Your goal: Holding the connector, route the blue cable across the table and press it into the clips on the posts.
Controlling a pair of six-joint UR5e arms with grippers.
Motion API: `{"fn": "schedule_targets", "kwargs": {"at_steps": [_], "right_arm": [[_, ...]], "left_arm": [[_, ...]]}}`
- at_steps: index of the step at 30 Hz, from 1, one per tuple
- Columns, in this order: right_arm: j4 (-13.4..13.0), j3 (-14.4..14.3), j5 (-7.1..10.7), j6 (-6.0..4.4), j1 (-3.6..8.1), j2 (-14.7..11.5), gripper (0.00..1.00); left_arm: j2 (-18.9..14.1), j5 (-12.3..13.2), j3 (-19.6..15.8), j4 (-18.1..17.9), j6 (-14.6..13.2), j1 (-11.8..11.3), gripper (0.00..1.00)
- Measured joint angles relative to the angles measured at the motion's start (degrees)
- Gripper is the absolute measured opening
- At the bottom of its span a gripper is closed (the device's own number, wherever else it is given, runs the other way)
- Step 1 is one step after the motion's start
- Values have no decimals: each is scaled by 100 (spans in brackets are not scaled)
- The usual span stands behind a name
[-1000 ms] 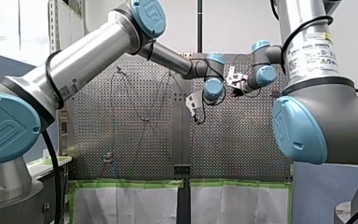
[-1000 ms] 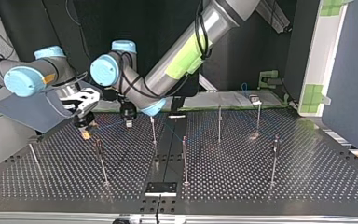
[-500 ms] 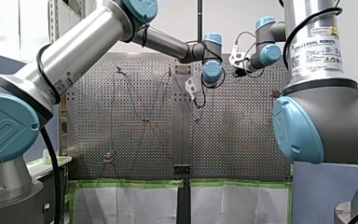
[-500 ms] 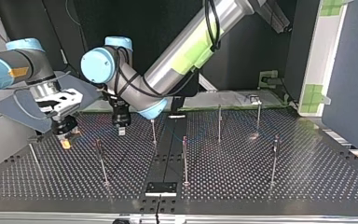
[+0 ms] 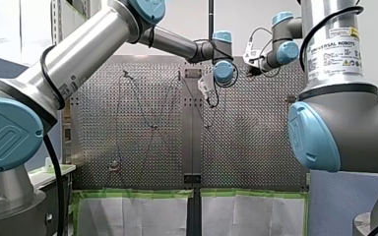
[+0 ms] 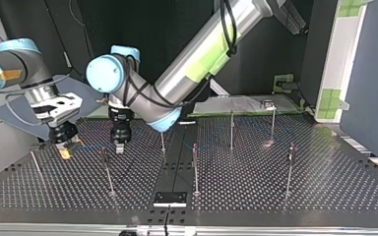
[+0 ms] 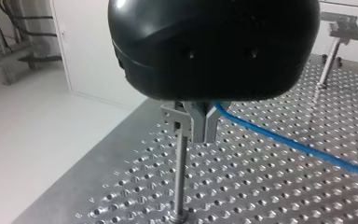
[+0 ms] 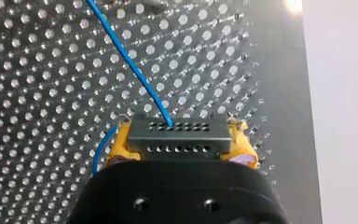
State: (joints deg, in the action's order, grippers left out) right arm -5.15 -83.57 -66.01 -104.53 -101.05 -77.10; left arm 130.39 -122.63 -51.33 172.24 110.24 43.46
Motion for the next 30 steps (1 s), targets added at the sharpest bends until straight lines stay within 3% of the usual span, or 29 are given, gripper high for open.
{"fn": "schedule_targets", "kwargs": {"at_steps": [16,27,29,30], "right_arm": [[-21,149,120,-40,28,231,0],[-31,293,251,-43,171,303,0],[-32,301,261,-43,184,307,0],[-31,305,265,-43,192,306,0]], "left_arm": [[34,425,-28,-252,-3,-286,0],[231,657,-33,-280,11,-481,0],[233,663,-32,-265,22,-489,16],[234,665,-32,-247,32,-489,16]]}}
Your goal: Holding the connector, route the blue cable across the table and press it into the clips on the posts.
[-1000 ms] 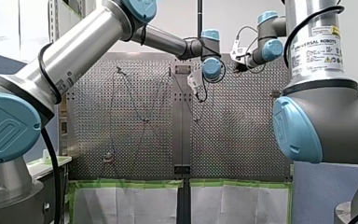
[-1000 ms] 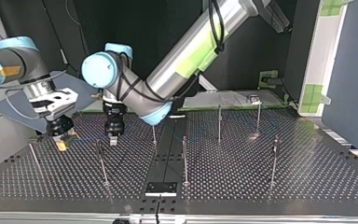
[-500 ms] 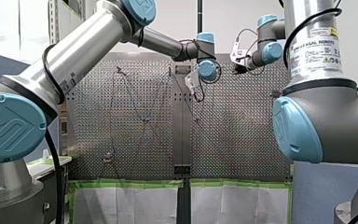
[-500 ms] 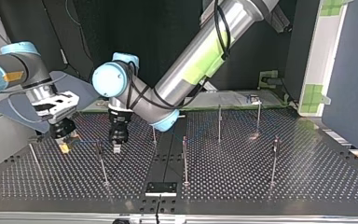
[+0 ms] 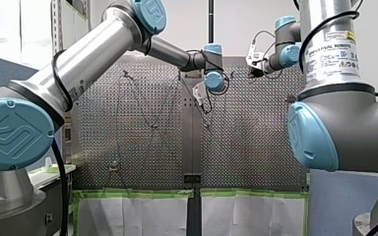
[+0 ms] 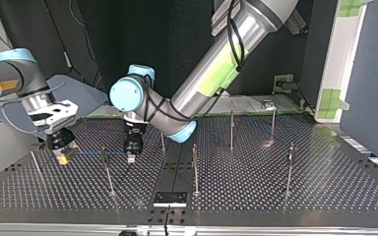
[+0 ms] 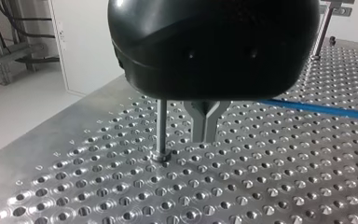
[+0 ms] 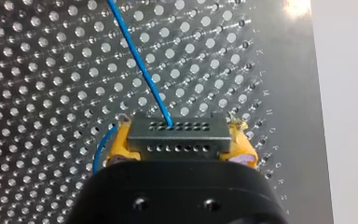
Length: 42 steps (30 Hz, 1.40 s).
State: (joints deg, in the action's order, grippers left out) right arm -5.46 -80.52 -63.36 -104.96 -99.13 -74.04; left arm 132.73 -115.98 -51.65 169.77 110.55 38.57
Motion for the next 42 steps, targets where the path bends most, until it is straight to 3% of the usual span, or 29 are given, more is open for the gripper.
{"fn": "schedule_targets", "kwargs": {"at_steps": [1,2,3,5,6,8,9,10,23,32,42], "right_arm": [[0,1,1,0,3,1,0],[0,2,2,0,5,1,0],[-1,3,0,0,8,3,0],[0,4,4,0,9,4,0],[0,4,4,1,9,5,0],[0,4,4,4,8,6,0],[0,4,5,6,7,7,0],[0,4,5,7,7,9,0],[8,1,7,9,8,15,0],[10,2,7,9,5,15,0],[17,0,7,0,5,16,0]], "left_arm": [[0,2,0,17,8,1,24],[0,4,0,36,15,2,42],[0,4,0,62,22,5,42],[0,5,0,102,33,13,67],[1,5,0,130,41,24,67],[1,4,0,171,51,43,89],[2,3,0,187,55,52,89],[2,2,0,201,60,62,100],[-6,10,3,470,100,101,100],[-121,116,1,870,283,151,100],[-242,200,-102,1354,266,526,100]]}}
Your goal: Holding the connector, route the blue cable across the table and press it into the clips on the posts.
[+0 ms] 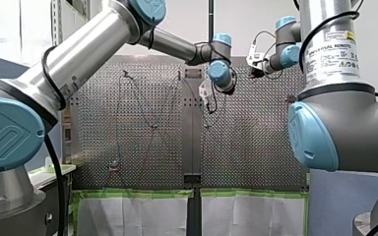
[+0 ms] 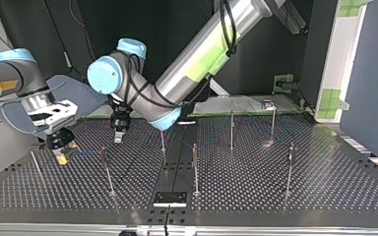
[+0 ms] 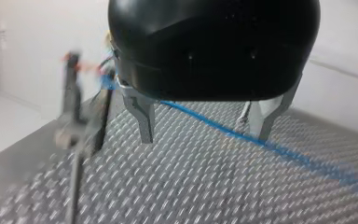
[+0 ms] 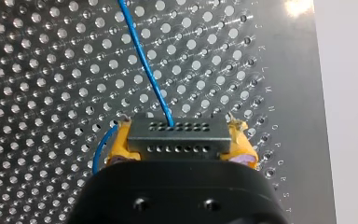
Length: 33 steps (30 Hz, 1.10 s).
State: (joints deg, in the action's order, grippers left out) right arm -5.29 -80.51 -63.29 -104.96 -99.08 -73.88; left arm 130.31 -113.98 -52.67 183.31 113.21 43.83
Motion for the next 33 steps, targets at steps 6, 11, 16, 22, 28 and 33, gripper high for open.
{"fn": "schedule_targets", "kwargs": {"at_steps": [6,11,16,22,28,33], "right_arm": [[1,0,5,-1,-2,0,0],[5,-2,50,0,-14,0,0],[12,-3,68,-1,-17,0,0],[17,-4,70,0,-26,0,0],[18,-5,70,-1,-28,0,0],[18,-4,70,0,-34,0,0]], "left_arm": [[-258,4,-266,-118,97,34,100],[-467,-3,-477,-318,164,2,100],[-712,-10,-722,-563,114,-26,100],[-1003,-49,-1012,-852,-7,-45,100],[-1316,-199,-1325,-1165,-133,-35,100],[-1586,-411,-1596,-1437,-176,-70,100]]}}
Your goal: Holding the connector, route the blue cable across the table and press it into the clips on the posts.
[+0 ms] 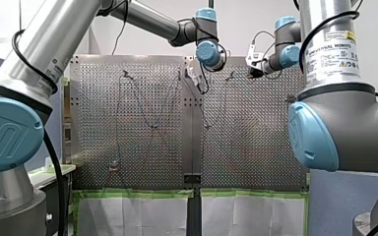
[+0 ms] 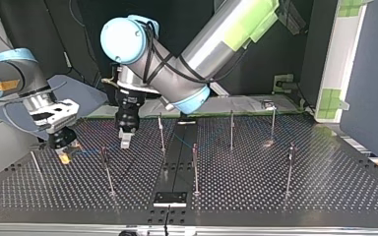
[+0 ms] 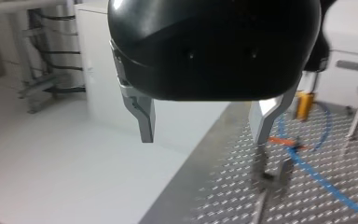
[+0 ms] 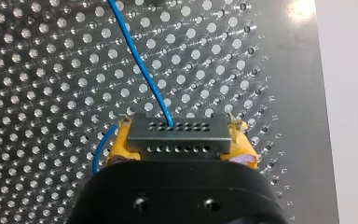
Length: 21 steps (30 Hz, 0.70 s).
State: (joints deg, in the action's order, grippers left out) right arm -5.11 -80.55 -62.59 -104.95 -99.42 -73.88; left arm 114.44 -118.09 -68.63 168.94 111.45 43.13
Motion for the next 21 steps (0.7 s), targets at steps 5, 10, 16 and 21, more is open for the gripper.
{"fn": "schedule_targets", "kwargs": {"at_steps": [5,10,16,21], "right_arm": [[0,0,0,12,-16,2,0],[0,0,-1,27,-37,1,0],[0,-1,-5,34,-52,5,0],[0,-1,-2,41,-55,6,0]], "left_arm": [[-226,-149,-226,-227,14,-32,100],[-458,-122,-456,-456,172,-40,100],[-525,-280,-763,-764,325,28,100],[-320,-477,-1013,-1012,374,44,100]]}}
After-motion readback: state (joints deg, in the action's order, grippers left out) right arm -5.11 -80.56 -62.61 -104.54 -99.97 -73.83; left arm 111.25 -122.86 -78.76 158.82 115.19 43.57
